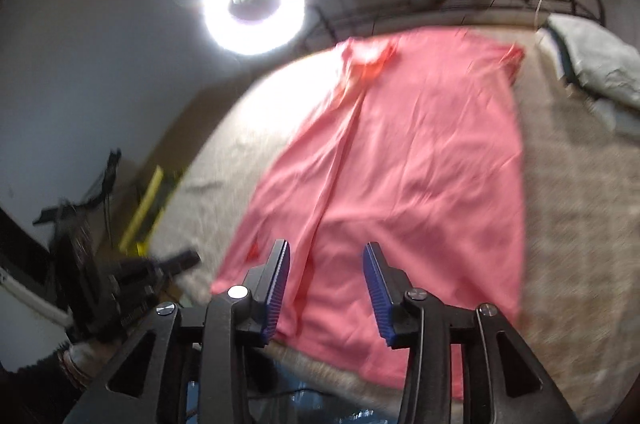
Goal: Fold small clothes
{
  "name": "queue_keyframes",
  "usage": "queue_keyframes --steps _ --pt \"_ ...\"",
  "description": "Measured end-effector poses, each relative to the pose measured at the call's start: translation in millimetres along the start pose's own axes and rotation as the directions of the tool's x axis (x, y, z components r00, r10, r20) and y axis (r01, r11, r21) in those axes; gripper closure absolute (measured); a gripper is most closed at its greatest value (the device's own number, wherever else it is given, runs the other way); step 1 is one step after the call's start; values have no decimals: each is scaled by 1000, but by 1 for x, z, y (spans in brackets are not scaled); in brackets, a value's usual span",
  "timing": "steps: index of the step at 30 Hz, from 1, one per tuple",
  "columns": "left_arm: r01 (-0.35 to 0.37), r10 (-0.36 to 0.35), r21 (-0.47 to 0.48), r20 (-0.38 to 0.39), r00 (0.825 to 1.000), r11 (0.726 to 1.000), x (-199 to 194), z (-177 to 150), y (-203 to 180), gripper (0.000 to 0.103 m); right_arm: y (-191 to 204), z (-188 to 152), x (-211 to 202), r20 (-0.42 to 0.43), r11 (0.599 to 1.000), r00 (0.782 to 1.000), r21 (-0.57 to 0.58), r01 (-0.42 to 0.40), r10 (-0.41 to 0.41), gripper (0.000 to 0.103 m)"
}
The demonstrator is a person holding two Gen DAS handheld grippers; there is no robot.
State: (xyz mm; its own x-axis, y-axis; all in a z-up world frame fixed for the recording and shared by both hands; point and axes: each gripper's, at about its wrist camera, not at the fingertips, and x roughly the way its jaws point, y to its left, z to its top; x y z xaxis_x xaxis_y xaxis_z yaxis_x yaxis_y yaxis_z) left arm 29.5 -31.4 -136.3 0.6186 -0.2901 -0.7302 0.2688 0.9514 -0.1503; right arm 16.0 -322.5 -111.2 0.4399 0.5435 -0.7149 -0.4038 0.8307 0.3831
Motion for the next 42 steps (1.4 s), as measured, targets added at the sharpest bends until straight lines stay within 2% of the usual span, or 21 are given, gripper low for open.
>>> queue_keyframes --steps 6,9,14,17,19,21,23,24,27,28,31,32,33,36,42 --pt "87 -87 29 -10 996 996 25 21 -54 103 -39 17 -45 75 997 994 -6 82 -81 60" --pt "138 -136 57 -38 990 989 45 25 -84 103 -70 21 -63 99 998 994 45 48 -52 57" --pt "219 -205 137 -108 973 966 77 16 -144 103 -124 23 -83 127 988 985 114 103 -118 55" --pt "285 -259 159 -161 952 945 91 7 -174 103 -152 21 -91 131 978 980 165 127 -149 55" --pt "331 -296 171 -198 934 928 96 0 -193 93 -171 21 -95 126 972 980 198 127 -153 55" --pt "364 -326 179 -211 922 914 97 -4 -206 51 -183 22 -95 126 969 980 216 122 -151 55" --pt "387 -351 182 -201 914 904 94 -5 -214 47 -192 26 -93 128 968 983 231 98 -131 55" --pt "384 -346 193 -203 916 903 95 -6 -218 47 -195 28 -90 126 968 985 233 89 -121 55" --pt "299 -253 255 -197 947 920 102 -9 -230 47 -199 35 -77 106 969 989 236 77 -105 55" --pt "281 -231 259 -205 951 924 107 -10 -230 49 -200 38 -70 98 969 990 237 71 -97 55" --pt "268 -225 231 -197 954 935 115 -9 -223 74 -204 48 -52 80 967 994 249 46 -68 55" --pt "261 -218 234 -194 957 937 115 -9 -221 90 -205 51 -48 79 967 995 252 36 -57 55" --pt "264 -221 232 -195 956 936 116 -8 -218 100 -207 56 -42 79 966 996 258 18 -39 55" --pt "296 -261 192 -187 947 936 112 -6 -207 103 -216 68 -30 83 961 996 276 -8 -15 55" --pt "340 -332 33 -153 931 940 101 5 -182 103 -241 87 -12 114 933 993 358 -49 9 55"
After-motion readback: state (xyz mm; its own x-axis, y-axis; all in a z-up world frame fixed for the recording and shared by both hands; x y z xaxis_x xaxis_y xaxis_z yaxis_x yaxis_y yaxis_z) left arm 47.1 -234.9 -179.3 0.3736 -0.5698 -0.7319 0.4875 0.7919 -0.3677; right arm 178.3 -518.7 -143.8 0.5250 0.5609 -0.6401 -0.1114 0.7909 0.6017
